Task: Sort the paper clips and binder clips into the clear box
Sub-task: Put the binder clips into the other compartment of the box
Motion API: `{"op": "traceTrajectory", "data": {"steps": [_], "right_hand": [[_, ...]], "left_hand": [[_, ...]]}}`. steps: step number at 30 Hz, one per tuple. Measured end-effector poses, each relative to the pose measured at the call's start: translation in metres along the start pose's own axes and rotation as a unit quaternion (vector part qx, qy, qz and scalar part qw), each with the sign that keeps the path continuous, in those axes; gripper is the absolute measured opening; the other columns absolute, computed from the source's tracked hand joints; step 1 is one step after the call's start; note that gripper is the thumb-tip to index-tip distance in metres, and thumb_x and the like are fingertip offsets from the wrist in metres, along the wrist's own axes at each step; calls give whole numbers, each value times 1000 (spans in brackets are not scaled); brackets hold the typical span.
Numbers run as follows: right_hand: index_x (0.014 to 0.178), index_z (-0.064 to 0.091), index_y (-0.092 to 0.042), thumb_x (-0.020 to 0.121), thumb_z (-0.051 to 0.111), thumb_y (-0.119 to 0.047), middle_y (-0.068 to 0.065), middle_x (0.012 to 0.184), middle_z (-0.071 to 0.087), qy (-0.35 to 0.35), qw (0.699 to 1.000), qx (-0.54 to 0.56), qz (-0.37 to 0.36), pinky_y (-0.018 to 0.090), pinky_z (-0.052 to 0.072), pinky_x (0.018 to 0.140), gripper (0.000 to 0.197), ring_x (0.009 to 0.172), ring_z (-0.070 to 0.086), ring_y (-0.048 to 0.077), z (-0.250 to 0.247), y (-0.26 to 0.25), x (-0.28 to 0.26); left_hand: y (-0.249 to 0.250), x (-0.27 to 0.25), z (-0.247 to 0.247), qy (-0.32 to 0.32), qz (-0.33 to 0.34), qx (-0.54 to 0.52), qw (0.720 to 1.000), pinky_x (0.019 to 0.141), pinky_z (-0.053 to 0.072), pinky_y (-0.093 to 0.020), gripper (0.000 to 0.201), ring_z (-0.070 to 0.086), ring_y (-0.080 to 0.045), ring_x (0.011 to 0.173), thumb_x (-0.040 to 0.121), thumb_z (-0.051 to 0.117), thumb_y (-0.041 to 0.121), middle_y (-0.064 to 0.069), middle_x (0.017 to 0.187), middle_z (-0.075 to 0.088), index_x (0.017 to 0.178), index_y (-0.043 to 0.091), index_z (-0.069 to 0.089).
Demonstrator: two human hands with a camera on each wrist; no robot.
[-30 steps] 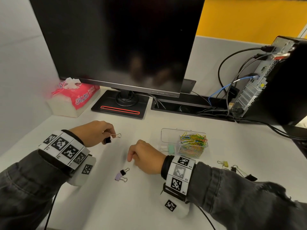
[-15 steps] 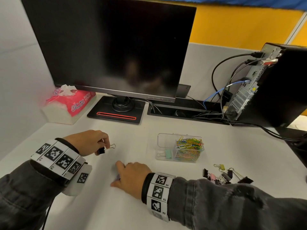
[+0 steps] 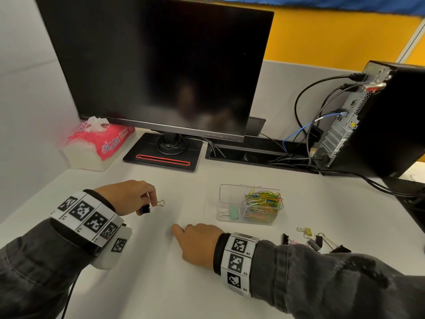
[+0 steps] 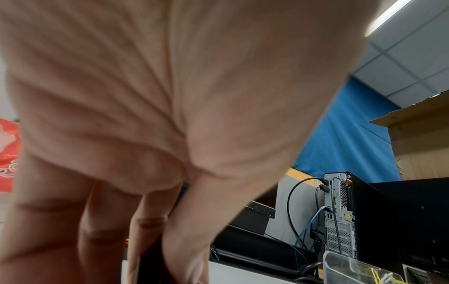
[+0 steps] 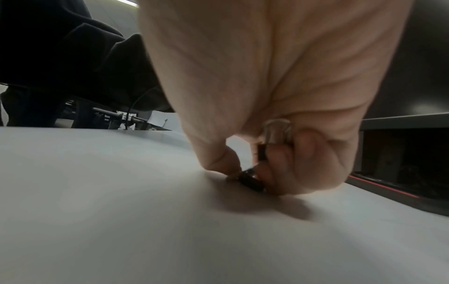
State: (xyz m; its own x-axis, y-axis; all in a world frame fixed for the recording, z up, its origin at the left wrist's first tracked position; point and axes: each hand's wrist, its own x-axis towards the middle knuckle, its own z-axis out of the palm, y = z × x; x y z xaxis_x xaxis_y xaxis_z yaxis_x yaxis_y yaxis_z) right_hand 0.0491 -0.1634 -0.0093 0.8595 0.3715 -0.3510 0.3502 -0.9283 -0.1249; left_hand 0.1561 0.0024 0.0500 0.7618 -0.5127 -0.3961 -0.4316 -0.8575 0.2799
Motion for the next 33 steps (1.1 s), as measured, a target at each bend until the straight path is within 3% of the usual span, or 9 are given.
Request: {"op": "traceTrajectory", "data": {"steps": [3, 6, 9, 14, 19, 23, 25, 30, 33], "right_hand": [[130, 30, -4, 93, 37, -4, 25, 109, 51, -4, 1000, -6, -8, 34, 34, 56, 38, 77, 50, 33, 1, 6, -4], [129, 33, 0, 97, 35, -5, 24, 114, 50, -1, 1000, -14, 1, 34, 32, 56, 32, 94, 56, 39, 5, 15, -10], [122, 39, 3, 100, 32, -4, 26, 115, 49, 3, 1000, -21, 10, 29, 23, 49, 24, 96, 56, 39, 10, 27, -15], [122, 40, 6, 99, 37, -8, 27, 120, 45, -4, 999, -31, 5, 38, 33, 67, 27, 102, 54, 41, 11, 37, -19], [113, 42, 2, 94, 46, -10, 26, 113, 50, -21, 997, 74, -9, 40, 44, 74, 22, 89, 54, 36, -2, 40, -27], [108, 40, -2, 95, 48, -12, 21, 94, 48, -21, 996, 86, -18, 35, 39, 66, 18, 78, 46, 27, -8, 41, -36], [103, 39, -5, 95, 48, -14, 21, 93, 51, 7, 995, 99, -28, 36, 40, 66, 15, 79, 47, 26, -22, 42, -42], [93, 30, -15, 96, 50, -16, 9, 88, 50, 188, 976, 103, 28, 31, 37, 64, 19, 75, 46, 23, -83, 65, -51], [101, 39, -13, 96, 51, -14, 8, 92, 49, 194, 979, 23, 55, 30, 39, 66, 13, 77, 47, 22, -91, 79, -49]], "left_hand": [[1, 2, 2, 3, 11, 2, 1000, 65, 41, -15, 24, 57, -4, 74, 99, 38, 14, 4, 87, 65, 101, 26, 58], [6, 4, 4, 17, 46, -14, 999, 68, 42, -16, 25, 59, -4, 76, 99, 39, 13, 6, 85, 66, 96, 31, 57], [10, 5, 7, 18, 65, -10, 998, 67, 39, -15, 24, 57, -2, 76, 98, 41, 14, 6, 90, 66, 96, 32, 57], [10, 7, 10, 4, 58, 6, 998, 69, 39, -17, 23, 54, -2, 77, 98, 42, 17, 7, 92, 65, 96, 35, 55], [10, 7, 10, 7, 59, 7, 998, 68, 38, -15, 22, 55, -1, 77, 98, 42, 16, 7, 93, 65, 97, 32, 57], [10, 7, 9, -1, 56, 14, 998, 65, 37, -13, 22, 54, -1, 76, 98, 42, 16, 5, 98, 65, 98, 31, 57], [9, 8, 9, -5, 55, 17, 998, 64, 37, -13, 21, 53, -1, 75, 98, 42, 16, 5, 100, 65, 100, 30, 57], [8, 8, 11, -5, 58, 10, 998, 68, 38, -14, 22, 54, -3, 78, 97, 43, 16, 6, 97, 66, 95, 32, 57], [7, 7, 11, -5, 61, 10, 998, 70, 38, -15, 23, 54, -2, 79, 97, 43, 16, 9, 96, 64, 92, 34, 56]]}}
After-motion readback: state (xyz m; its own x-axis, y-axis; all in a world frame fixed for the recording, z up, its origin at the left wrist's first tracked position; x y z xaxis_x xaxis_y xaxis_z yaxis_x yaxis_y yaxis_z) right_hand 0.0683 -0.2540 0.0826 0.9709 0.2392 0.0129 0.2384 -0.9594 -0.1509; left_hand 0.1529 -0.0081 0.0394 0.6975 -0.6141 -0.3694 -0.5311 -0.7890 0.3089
